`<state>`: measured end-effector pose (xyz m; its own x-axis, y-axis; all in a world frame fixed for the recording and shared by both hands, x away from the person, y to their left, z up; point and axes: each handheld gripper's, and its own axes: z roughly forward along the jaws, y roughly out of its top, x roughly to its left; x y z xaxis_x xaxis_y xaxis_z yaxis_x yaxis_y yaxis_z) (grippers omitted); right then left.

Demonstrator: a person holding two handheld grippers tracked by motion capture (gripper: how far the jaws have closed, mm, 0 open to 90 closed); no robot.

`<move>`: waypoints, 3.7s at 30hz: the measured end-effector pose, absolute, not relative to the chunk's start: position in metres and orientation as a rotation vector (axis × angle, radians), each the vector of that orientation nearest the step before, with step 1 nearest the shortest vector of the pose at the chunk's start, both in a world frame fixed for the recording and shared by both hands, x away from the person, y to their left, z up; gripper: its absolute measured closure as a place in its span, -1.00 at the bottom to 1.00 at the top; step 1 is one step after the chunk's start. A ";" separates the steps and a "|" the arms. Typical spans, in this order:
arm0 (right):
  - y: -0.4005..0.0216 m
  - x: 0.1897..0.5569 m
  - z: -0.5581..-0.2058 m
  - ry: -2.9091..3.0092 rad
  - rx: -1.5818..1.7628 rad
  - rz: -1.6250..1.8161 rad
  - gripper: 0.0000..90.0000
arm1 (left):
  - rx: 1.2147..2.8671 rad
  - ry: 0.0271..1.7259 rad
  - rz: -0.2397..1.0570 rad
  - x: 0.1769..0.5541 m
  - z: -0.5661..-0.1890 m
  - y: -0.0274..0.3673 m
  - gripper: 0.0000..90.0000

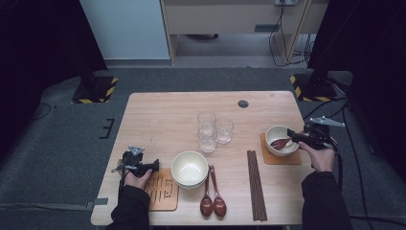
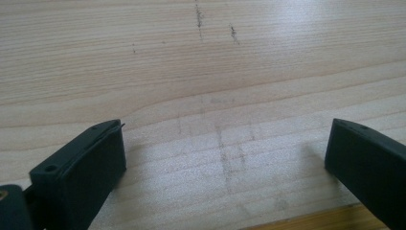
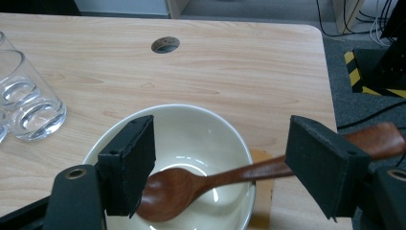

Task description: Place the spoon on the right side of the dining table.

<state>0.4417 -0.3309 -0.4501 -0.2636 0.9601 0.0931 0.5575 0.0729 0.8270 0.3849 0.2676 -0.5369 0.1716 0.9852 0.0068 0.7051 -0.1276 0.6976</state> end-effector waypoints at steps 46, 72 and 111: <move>-0.330 0.450 -0.460 1.946 1.532 1.000 -0.52 | 1.897 1.591 0.654 0.385 -0.537 0.268 -1.00; -0.335 0.434 -0.460 1.961 1.533 1.036 -0.53 | 1.897 1.591 0.654 0.385 -0.537 0.268 -1.00; -0.333 0.413 -0.454 2.014 1.523 1.045 -0.55 | 1.899 1.590 0.654 0.385 -0.537 0.268 -1.00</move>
<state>0.4130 -0.3334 -0.4544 -0.3221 0.9396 0.1155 0.6356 0.1242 0.7620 0.3850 0.2675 -0.5370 0.1728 0.9849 0.0072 0.7049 -0.1287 0.6975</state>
